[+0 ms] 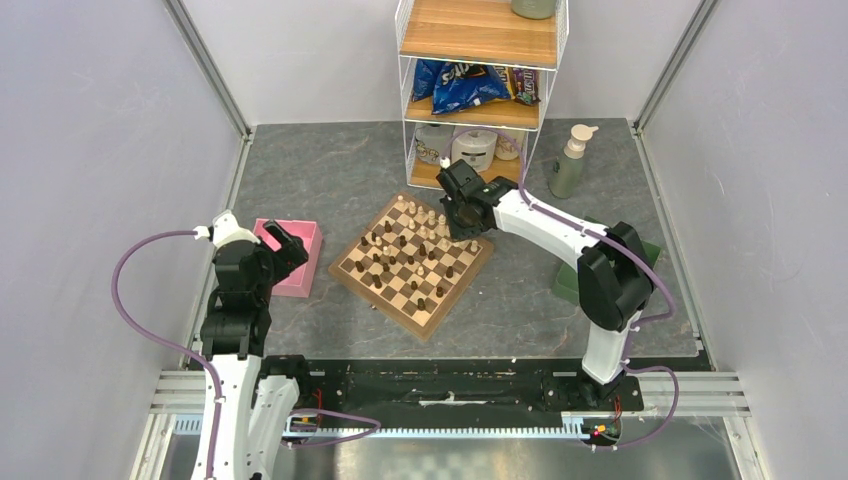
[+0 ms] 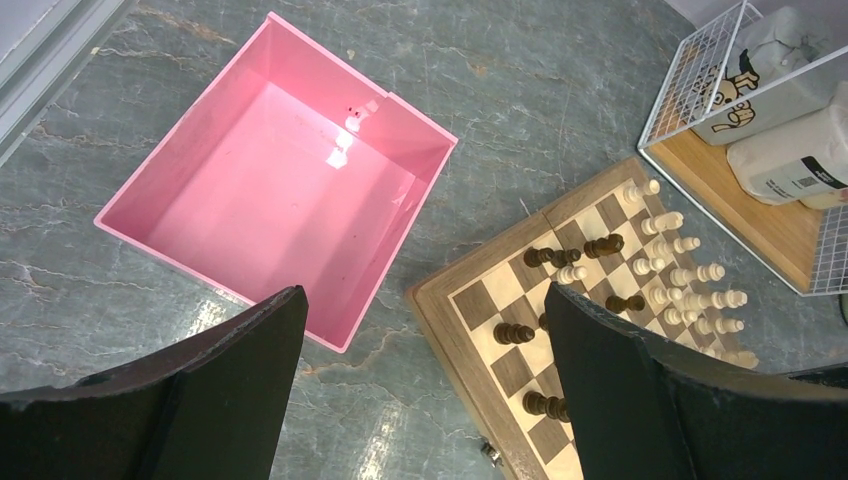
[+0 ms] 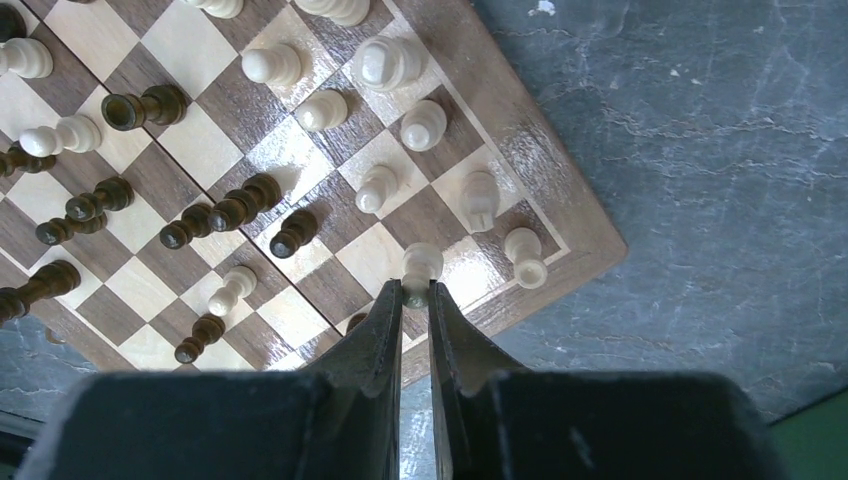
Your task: Set up the chess pieces on the board
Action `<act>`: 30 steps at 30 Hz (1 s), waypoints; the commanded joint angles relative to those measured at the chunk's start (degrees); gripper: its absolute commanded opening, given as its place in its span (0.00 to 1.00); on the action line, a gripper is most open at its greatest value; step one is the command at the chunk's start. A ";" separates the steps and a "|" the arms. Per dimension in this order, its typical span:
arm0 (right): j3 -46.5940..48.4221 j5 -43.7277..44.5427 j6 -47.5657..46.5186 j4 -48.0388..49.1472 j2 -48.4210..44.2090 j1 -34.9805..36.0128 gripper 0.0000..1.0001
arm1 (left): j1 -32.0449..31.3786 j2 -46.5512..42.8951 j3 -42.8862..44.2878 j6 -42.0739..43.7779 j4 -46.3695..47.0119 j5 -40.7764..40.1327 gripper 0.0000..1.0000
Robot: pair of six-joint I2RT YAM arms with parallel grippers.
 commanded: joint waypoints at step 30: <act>-0.77 0.91 0.11 4.03 4.94 0.26 0.21 | 0.79 0.03 0.21 -1.37 2.54 1.16 0.96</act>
